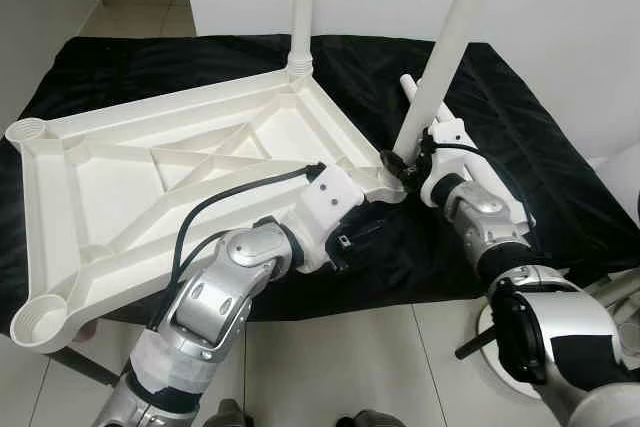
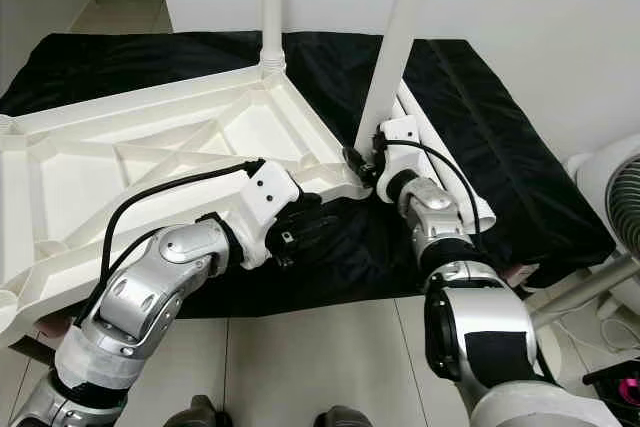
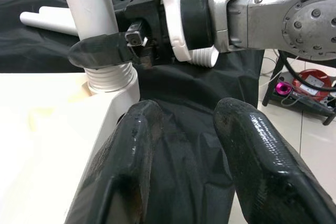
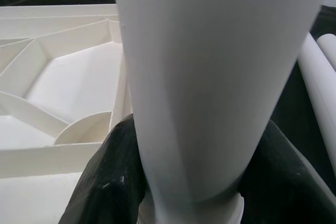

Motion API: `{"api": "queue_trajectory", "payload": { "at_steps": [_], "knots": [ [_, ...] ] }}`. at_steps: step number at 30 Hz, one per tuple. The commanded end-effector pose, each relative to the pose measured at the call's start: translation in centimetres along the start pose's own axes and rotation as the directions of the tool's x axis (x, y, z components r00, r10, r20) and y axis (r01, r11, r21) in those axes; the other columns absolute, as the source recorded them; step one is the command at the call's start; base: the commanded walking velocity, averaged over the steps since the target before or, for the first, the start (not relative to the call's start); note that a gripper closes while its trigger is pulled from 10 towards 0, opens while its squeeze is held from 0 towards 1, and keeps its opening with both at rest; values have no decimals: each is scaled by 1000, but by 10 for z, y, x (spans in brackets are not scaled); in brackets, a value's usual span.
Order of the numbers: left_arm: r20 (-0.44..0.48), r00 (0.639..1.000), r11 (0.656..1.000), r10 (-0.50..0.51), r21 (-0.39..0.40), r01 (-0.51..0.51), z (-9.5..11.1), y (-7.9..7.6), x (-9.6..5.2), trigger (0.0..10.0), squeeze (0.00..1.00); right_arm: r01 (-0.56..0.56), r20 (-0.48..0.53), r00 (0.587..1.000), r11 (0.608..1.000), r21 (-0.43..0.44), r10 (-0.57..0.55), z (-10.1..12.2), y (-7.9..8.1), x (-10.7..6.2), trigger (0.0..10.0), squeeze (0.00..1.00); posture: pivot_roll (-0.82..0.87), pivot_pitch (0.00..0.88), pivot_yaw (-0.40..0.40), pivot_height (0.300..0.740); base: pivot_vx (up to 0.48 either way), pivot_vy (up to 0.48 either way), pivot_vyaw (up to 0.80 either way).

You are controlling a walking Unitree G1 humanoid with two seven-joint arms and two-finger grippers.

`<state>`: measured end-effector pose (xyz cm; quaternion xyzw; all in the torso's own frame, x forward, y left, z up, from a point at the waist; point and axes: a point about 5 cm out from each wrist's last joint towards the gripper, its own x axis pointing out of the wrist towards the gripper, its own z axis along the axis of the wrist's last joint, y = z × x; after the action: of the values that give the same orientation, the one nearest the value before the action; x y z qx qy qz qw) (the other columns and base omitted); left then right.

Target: Building children table

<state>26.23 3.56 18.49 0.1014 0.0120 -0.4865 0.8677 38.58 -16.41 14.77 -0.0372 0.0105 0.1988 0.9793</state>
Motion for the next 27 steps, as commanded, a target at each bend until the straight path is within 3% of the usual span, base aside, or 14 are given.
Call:
{"api": "queue_trajectory", "payload": {
  "at_steps": [1, 5, 6, 12, 18, 21, 27],
  "knots": [
    [6, 1000, 1000, 25, 7, -25, 4, 2, -1, 10000, 0, 5, -68, 998, 999, 37, -2, -16, 4, -3, 10000, 0, -43, 33, -4, 740, 0, 0, 0],
    [7, 1000, 1000, 23, 3, -23, 4, 1, 0, 10000, 0, 145, -53, 989, 986, 81, -141, -13, 6, 2, 10000, 0, -46, 34, -8, 740, 0, 0, 0],
    [7, 1000, 1000, 24, 1, -24, 3, 1, 0, 10000, 0, 245, -59, 969, 964, 108, -240, -13, 7, 4, 10000, 0, -48, 35, -11, 740, 0, 0, 0],
    [8, 1000, 1000, 27, -1, -27, 3, 1, 1, 10000, 0, 340, -61, 940, 931, 132, -335, -14, 15, 7, 10000, 0, -49, 34, -17, 740, 0, 0, 0],
    [11, 1000, 1000, 29, -7, -29, 2, -1, 1, 10000, 0, 505, -55, 862, 848, 162, -504, -14, 40, 9, 10000, 0, -49, 38, -27, 740, 0, 0, 0],
    [11, 999, 1000, 30, -10, -30, 2, -1, 1, 10000, 0, 518, -52, 854, 837, 176, -517, -13, 47, 10, 10000, 0, -49, 38, -27, 740, 0, 0, 0],
    [9, 1000, 1000, 29, -10, -29, 2, -2, 1, 10000, 0, 472, -1, 879, 867, 159, -478, -8, 51, 9, 10000, 0, -51, 41, -32, 740, 0, 0, 0]
  ]
}}
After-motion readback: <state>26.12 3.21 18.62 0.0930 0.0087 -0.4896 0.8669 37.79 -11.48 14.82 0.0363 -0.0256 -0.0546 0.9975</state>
